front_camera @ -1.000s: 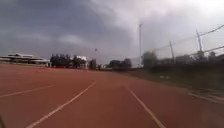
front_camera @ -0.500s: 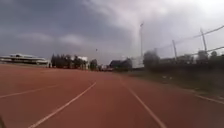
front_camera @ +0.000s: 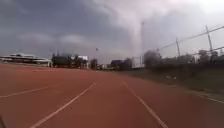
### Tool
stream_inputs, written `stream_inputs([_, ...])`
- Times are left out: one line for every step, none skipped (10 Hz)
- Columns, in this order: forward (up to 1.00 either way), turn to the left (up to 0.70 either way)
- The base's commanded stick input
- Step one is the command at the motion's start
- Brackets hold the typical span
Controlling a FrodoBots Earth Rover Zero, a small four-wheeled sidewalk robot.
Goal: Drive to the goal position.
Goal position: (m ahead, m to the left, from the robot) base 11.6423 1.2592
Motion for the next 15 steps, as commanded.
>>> stream_inputs([0.7,0.0])
stream_inputs([0.7,0.0])
stream_inputs([0.7,0.0])
stream_inputs([0.7,0.0])
stream_inputs([0.7,0.0])
stream_inputs([0.7,0.0])
stream_inputs([0.7,0.0])
stream_inputs([0.7,0.0])
stream_inputs([0.7,0.0])
stream_inputs([0.7,0.0])
stream_inputs([0.7,0.0])
stream_inputs([0.7,0.0])
stream_inputs([0.7,0.0])
stream_inputs([0.7,0.0])
stream_inputs([0.7,0.0])
